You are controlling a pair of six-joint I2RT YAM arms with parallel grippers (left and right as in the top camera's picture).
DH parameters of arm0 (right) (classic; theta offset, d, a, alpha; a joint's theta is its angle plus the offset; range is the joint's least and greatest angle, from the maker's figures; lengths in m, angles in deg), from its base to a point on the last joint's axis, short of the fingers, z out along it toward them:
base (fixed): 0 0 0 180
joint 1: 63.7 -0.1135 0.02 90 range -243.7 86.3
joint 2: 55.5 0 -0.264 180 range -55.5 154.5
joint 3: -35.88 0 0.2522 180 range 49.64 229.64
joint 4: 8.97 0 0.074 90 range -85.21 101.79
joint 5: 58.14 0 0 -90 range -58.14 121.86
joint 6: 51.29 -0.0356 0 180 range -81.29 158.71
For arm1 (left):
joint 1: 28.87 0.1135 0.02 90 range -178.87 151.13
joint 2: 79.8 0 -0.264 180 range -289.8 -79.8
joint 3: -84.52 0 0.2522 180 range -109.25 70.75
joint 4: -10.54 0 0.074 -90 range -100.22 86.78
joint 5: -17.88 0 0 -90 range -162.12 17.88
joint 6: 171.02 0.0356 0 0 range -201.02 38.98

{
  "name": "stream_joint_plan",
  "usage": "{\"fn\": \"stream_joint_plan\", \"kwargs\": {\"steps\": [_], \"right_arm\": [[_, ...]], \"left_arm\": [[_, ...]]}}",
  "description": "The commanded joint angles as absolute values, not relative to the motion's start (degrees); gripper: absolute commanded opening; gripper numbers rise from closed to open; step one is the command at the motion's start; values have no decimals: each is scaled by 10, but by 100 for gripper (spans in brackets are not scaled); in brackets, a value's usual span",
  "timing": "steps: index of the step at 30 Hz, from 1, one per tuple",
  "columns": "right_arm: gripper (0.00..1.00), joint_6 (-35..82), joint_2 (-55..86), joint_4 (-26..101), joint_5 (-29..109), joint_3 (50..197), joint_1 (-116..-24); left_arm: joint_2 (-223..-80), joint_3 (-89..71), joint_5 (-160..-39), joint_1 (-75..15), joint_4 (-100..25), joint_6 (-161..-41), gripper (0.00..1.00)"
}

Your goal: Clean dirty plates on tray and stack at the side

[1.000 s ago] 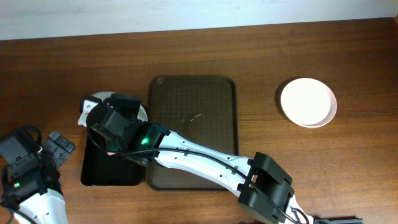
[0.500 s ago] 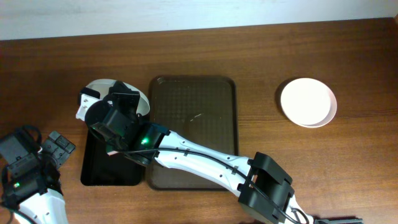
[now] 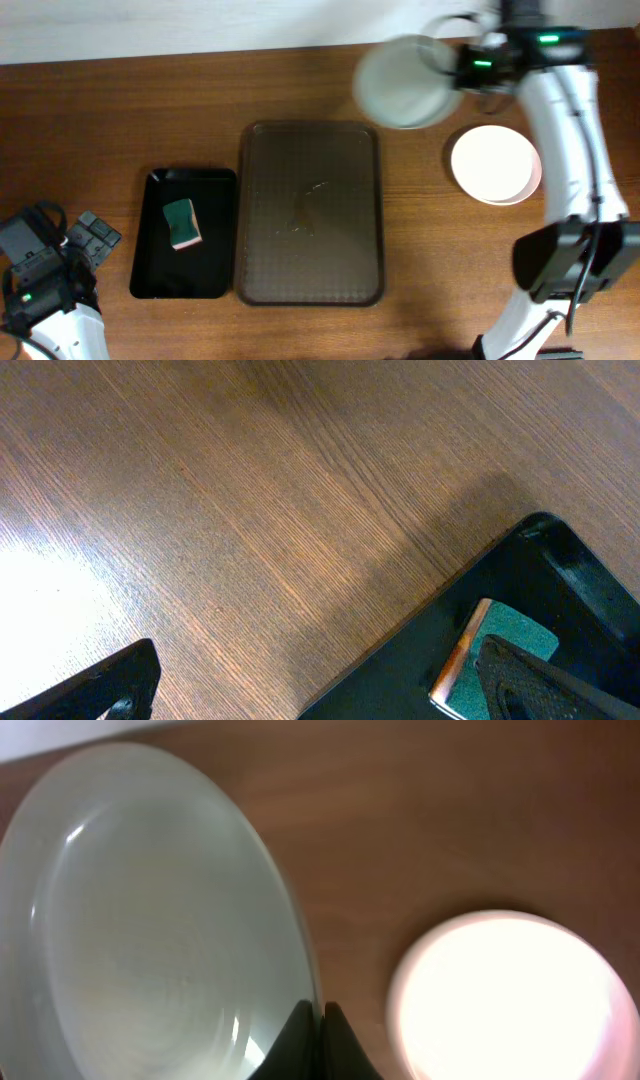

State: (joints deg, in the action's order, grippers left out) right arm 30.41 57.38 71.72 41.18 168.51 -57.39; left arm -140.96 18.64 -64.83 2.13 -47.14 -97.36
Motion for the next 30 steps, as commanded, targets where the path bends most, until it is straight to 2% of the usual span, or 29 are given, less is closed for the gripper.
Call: {"fn": "stream_joint_plan", "kwargs": {"steps": [1,3,5,10,11,12,13,14,17,20,21,22,24,27,30], "right_arm": [[4,285,604,783,475,1682,-430],[4,288,623,796,475,1657,-342],[4,291,624,789,466,1604,-291],[4,309,624,688,466,1446,-304],[15,309,624,674,467,1440,-310],[40,309,624,669,468,1442,-316],[58,314,618,671,485,1446,-323],[72,342,601,670,524,1446,-331],[75,406,507,684,586,1446,-401],[75,417,379,696,599,1446,-549],[82,417,335,692,588,1446,-618],[98,417,306,691,564,1446,-673],[98,417,264,691,511,1446,-773],[98,417,257,709,470,1446,-834],[98,383,235,780,397,1446,-802]], "left_arm": [[-1406,180,-643,23,-471,-979,100],[-1406,180,-643,23,-471,-979,100],[-1406,180,-643,23,-471,-979,100],[-1406,180,-643,23,-471,-979,100],[-1406,180,-643,23,-471,-979,100],[-1406,180,-643,23,-471,-979,100],[-1406,180,-643,23,-471,-979,100],[-1406,180,-643,23,-471,-979,100],[-1406,180,-643,23,-471,-979,100],[-1406,180,-643,23,-471,-979,100],[-1406,180,-643,23,-471,-979,100],[-1406,180,-643,23,-471,-979,100],[-1406,180,-643,23,-471,-979,100],[-1406,180,-643,23,-471,-979,100],[-1406,180,-643,23,-471,-979,100]]}}
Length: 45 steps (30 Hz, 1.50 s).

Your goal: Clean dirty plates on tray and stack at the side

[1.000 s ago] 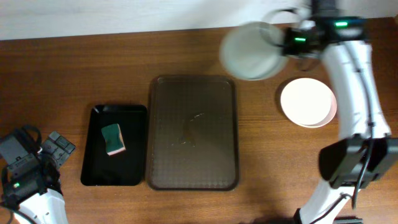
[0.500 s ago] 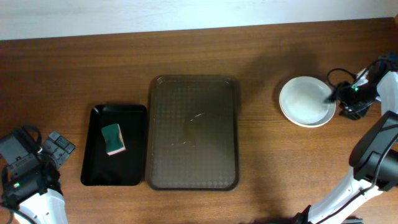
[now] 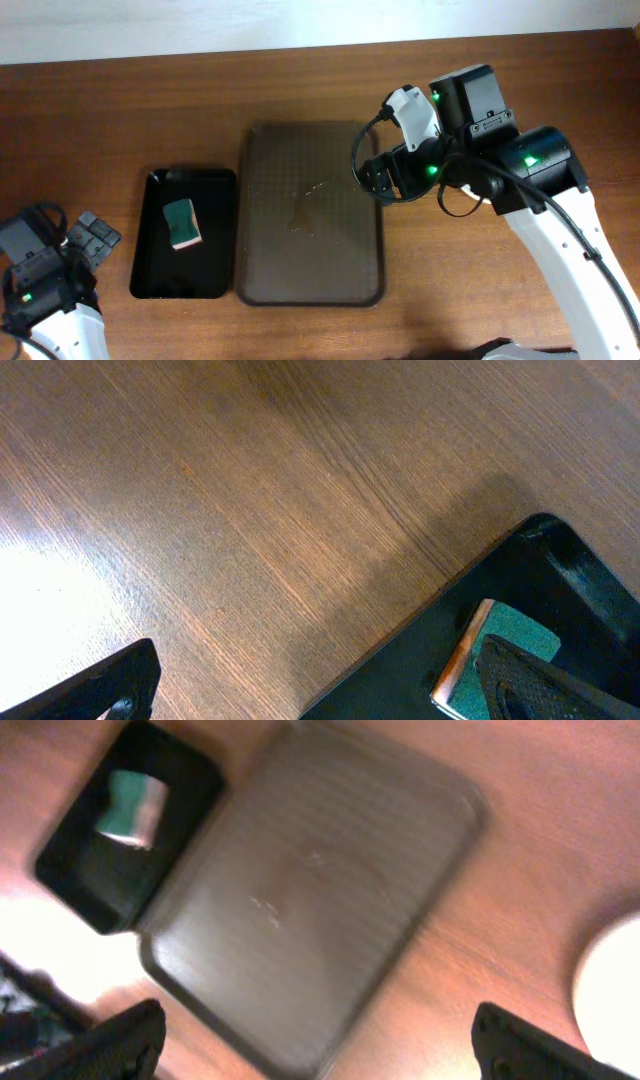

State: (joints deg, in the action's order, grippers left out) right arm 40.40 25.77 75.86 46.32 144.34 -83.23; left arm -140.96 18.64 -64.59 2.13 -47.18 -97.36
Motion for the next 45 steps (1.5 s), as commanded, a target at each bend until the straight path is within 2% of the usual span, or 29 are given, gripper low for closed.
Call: {"fn": "stream_joint_plan", "kwargs": {"steps": [1,5,7,10,13,16,18,38,41,43,45], "right_arm": [[98,385,214,778,395,1446,-773],[98,439,101,632,346,1377,-732],[98,438,-13,434,322,1180,-705],[98,438,-163,209,348,901,-674],[98,438,-325,81,349,696,-669],[98,436,-514,78,355,557,-648],[98,427,-554,73,359,526,-636],[98,428,-553,88,357,500,-636],[98,428,-553,88,357,500,-636],[98,428,-553,88,357,500,-636],[98,428,-553,88,357,500,-636]], "left_arm": [[-1406,180,-643,23,-471,-979,100],[-1406,180,-643,23,-471,-979,100],[-1407,180,-643,23,-474,-979,100],[-1407,180,-643,23,-475,-979,100],[-1407,180,-643,23,-475,-979,100],[-1407,180,-643,23,-475,-979,100],[-1407,180,-643,23,-475,-979,100],[-1407,180,-643,19,-479,-979,100],[-1403,192,-621,-42,-479,-979,100],[-1395,203,-619,-139,-469,-979,100],[-1362,229,-624,-211,-369,-1013,100]]}}
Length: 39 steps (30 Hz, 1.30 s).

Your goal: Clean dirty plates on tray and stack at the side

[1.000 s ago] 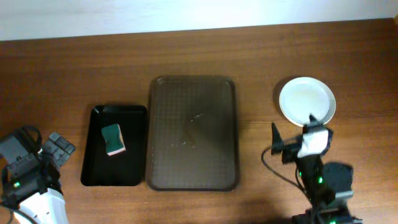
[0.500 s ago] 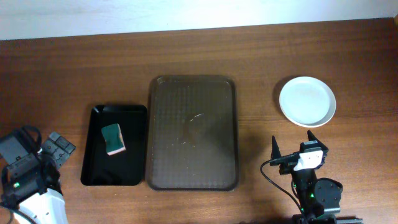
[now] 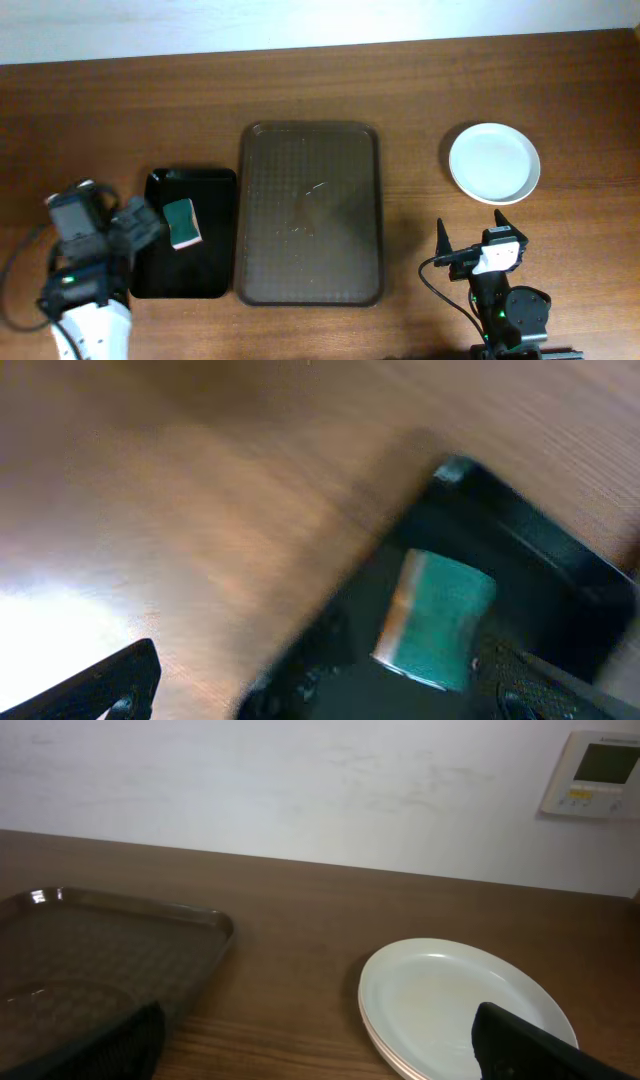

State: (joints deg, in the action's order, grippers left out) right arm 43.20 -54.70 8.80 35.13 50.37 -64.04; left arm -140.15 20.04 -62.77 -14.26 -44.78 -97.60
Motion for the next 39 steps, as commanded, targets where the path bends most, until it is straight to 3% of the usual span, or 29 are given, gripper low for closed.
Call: {"fn": "stream_joint_plan", "kwargs": {"steps": [1,5,12,17,21,39], "right_arm": [[98,428,-553,88,357,500,-636],[98,428,-553,88,357,500,-636],[98,428,-553,88,357,500,-636],[98,428,-553,88,357,500,-636],[98,428,-553,88,357,500,-636],[98,428,-553,88,357,500,-636]], "left_arm": [[-1342,254,-629,-242,-286,-1032,100],[-1213,382,-641,-314,-77,-1033,100],[-913,557,-651,-322,-62,-1034,100],[-798,680,-652,-323,-24,-1036,100],[-801,703,-647,-333,-72,-1032,100],[-801,703,-648,-333,-72,-1033,100]]}}
